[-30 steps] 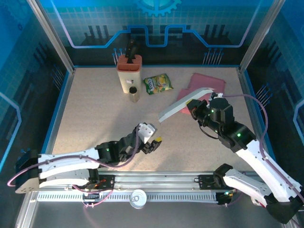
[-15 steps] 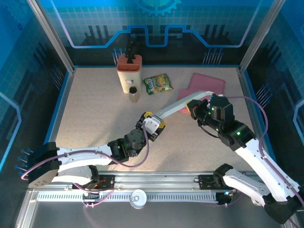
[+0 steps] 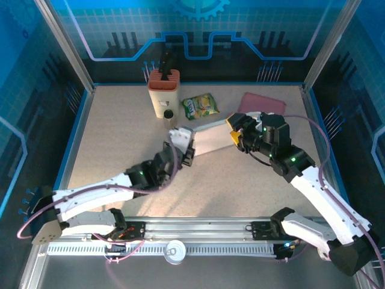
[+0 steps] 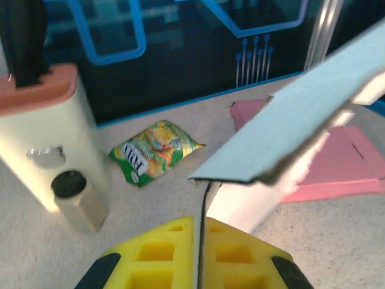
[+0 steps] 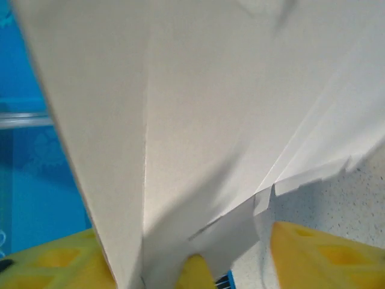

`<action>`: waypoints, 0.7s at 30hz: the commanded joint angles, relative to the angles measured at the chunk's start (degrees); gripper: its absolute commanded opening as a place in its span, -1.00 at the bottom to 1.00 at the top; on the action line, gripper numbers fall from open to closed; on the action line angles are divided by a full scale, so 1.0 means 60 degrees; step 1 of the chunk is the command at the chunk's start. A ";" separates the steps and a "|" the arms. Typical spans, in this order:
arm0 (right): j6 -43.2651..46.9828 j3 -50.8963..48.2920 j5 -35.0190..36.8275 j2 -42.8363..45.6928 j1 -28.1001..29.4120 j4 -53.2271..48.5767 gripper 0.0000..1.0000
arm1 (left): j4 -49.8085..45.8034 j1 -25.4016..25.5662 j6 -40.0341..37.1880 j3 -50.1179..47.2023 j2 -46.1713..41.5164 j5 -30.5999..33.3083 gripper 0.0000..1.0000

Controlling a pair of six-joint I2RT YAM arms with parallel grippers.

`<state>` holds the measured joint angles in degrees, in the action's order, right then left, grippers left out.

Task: Fold the paper box

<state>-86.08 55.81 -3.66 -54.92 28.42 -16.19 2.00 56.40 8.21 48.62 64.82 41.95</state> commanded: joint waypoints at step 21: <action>-0.0583 0.0851 0.1606 -0.1576 0.1760 0.1269 0.46 | -0.3516 -0.1622 0.2209 0.0465 -0.0626 -0.3138 -1.00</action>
<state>-88.44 58.98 3.22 -63.13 38.50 -11.42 -22.37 46.98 23.62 52.97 61.93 24.47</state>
